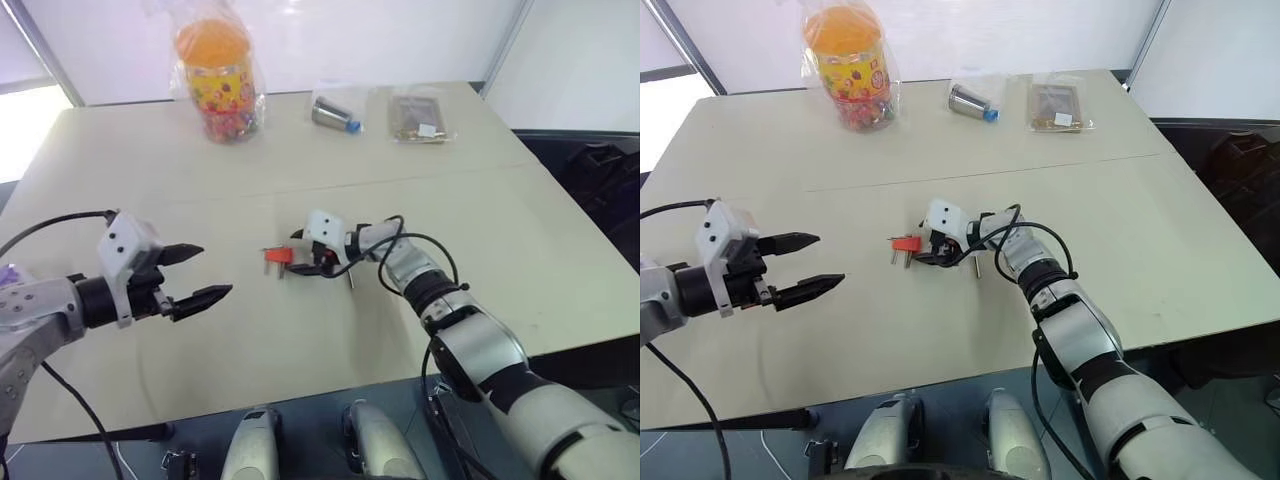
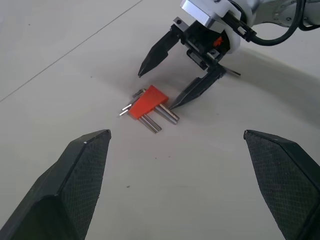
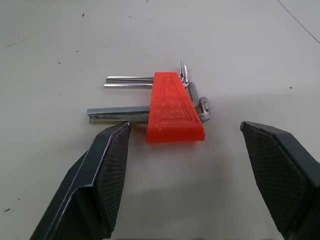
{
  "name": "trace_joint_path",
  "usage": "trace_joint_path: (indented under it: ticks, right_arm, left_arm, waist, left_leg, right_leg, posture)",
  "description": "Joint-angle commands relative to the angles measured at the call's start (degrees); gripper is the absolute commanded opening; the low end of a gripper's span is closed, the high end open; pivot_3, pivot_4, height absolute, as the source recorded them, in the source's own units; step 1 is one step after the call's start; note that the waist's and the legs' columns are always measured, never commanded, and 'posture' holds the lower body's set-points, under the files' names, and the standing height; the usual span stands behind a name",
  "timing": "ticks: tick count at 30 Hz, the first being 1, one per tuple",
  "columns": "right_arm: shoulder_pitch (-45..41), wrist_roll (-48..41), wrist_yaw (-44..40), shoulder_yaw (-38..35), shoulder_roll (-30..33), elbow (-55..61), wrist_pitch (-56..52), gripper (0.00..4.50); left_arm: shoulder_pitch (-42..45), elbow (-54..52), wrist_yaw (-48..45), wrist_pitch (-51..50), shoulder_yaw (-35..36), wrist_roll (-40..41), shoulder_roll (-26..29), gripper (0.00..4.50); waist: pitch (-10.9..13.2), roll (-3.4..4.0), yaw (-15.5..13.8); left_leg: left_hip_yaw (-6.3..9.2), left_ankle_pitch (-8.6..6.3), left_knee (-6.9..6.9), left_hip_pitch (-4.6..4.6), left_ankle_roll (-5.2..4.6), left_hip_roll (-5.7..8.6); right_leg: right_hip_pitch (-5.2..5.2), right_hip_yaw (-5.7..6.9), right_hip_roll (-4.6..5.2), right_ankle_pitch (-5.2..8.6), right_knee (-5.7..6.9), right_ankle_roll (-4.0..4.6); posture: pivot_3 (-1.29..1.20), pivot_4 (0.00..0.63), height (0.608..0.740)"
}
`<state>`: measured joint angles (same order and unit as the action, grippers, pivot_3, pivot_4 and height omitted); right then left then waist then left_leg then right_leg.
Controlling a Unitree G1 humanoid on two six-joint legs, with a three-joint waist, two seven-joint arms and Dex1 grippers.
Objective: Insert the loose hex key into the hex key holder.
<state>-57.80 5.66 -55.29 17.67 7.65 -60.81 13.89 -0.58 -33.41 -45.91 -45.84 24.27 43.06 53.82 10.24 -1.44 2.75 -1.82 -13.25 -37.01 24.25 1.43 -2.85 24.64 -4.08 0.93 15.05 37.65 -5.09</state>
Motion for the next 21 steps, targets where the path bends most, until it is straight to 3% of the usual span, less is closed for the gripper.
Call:
trace_joint_path:
  ticks: [1,8,11,15,21]
  right_arm:
    - [-1.86,0.87,0.5,-0.68,-0.91,-1.24,0.85,3.65]
    - [-2.25,1.77,1.53,-1.36,-2.0,-4.23,0.76,3.65]
    - [-2.49,2.33,2.19,-1.46,-2.39,-5.38,1.24,2.79]
    - [-2.93,2.94,2.73,-1.48,-2.9,-6.85,1.51,1.02]
    - [-2.89,7.54,7.57,0.78,-1.02,-4.76,8.14,1.01]
  left_arm:
    - [-0.34,-2.08,0.47,0.06,2.64,0.63,0.69,4.45]
    - [-0.79,-2.65,1.38,0.13,2.89,0.57,0.48,4.45]
    - [-0.73,-2.69,1.75,0.27,2.84,0.35,0.43,4.5]
    - [-0.52,-2.85,2.42,0.32,3.01,0.2,0.45,4.5]
    - [-0.54,-2.38,3.35,0.78,3.46,0.12,-0.15,4.5]
  waist:
    - [0.0,0.0,0.06]
    - [0.0,0.0,0.29]
    - [0.0,0.0,0.67]
    - [0.0,0.0,1.06]
    - [0.0,0.0,1.15]
  left_leg:
    - [0.0,0.0,0.0,0.0,0.0,0.0]
    - [0.01,0.0,0.02,-0.09,0.0,0.0]
    - [0.01,0.0,0.03,-0.16,0.0,0.0]
    - [0.02,0.01,0.02,-0.2,0.02,0.0]
    - [0.03,0.02,0.02,-0.24,0.04,0.01]
  right_leg:
    - [0.0,0.0,0.0,0.0,0.0,0.0]
    - [-0.04,0.0,0.0,0.0,0.02,0.01]
    - [-0.09,0.0,0.0,0.0,0.05,0.01]
    - [-0.1,0.0,0.0,0.01,0.15,0.01]
    - [-0.11,0.0,0.01,0.01,0.22,0.03]
  posture:
    - [0.0,0.15,0.74]
    - [0.0,0.15,0.74]
    - [0.0,0.15,0.74]
    - [0.0,0.15,0.74]
    - [0.0,0.15,0.74]
